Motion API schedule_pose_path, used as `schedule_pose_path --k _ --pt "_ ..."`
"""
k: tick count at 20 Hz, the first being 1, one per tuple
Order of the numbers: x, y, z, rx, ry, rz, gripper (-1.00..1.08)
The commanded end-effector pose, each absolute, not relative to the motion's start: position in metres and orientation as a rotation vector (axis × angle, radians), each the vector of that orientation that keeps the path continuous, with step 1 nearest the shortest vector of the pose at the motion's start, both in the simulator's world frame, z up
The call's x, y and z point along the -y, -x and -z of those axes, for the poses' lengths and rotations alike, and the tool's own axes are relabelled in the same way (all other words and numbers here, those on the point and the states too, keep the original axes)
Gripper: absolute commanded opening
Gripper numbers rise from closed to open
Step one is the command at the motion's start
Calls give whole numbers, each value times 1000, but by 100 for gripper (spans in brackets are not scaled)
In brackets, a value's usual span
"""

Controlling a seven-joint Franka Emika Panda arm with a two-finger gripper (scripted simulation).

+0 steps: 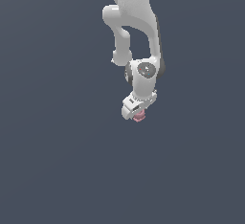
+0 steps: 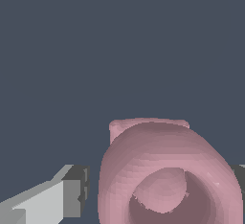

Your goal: Pick up the object and move it to a goal position.

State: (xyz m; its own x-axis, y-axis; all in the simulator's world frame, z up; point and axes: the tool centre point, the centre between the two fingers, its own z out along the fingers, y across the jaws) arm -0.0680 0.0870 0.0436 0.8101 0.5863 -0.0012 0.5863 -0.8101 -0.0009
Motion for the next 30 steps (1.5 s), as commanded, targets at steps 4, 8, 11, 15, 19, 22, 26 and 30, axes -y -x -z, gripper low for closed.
schedule_pose_path --k 4,8,11,15,19,22,26,30 --pt "-87 67 -39 968 2989 0 -100" --pt "-87 67 -39 968 2989 0 -100" --pt "-87 67 -39 968 2989 0 -100" --pt "-85 67 -41 968 2990 2 -100" --pt "-76 65 -48 968 2990 2 -100" --pt "-62 63 -58 968 2990 2 -100" --pt "-37 60 -76 968 2989 2 -100" --pt "-2 54 -102 968 2988 2 -100"
